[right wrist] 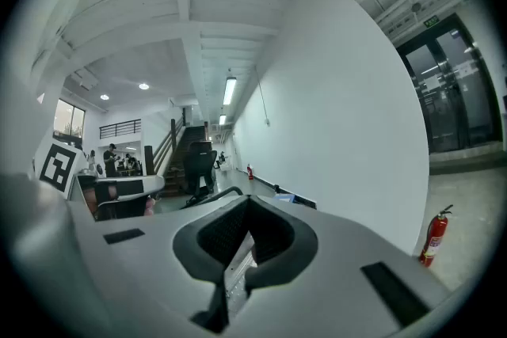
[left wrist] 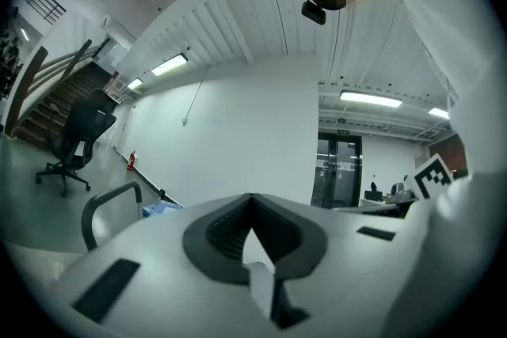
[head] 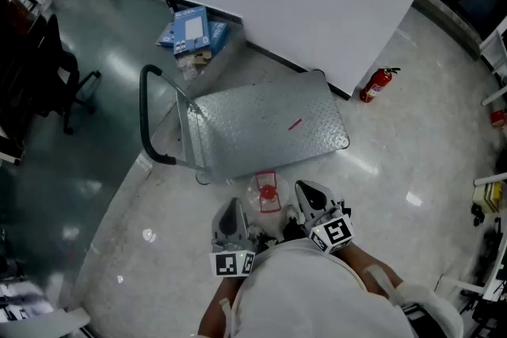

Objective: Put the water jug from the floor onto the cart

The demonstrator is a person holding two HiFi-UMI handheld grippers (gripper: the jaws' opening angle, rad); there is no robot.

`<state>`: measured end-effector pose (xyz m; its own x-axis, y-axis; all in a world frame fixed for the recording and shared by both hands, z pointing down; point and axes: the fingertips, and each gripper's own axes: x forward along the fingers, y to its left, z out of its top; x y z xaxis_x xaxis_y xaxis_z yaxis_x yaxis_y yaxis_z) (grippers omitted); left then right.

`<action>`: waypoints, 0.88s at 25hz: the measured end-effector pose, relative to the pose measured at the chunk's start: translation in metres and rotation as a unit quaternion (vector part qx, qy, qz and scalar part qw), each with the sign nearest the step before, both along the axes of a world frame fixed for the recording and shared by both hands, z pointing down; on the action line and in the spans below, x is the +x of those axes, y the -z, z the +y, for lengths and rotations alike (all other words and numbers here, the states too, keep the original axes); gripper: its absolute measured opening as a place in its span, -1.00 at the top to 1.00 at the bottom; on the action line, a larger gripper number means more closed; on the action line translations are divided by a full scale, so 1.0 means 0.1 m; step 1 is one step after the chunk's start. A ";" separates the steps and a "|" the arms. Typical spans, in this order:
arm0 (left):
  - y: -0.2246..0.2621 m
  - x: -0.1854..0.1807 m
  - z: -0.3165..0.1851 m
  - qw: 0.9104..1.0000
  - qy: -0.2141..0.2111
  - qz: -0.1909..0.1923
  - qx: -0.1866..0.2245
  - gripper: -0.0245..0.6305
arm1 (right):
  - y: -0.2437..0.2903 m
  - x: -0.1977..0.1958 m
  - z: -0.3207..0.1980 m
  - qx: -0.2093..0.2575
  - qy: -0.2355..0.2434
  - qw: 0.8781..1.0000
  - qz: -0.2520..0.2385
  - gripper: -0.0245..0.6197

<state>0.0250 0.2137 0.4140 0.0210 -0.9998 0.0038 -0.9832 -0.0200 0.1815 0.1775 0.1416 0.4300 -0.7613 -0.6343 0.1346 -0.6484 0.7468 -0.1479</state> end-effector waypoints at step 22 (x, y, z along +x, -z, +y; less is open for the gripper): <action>-0.17 -0.35 -0.14 1.000 0.013 0.004 -0.014 0.92 | -1.27 -0.42 -0.23 -0.132 0.013 0.978 0.161 0.88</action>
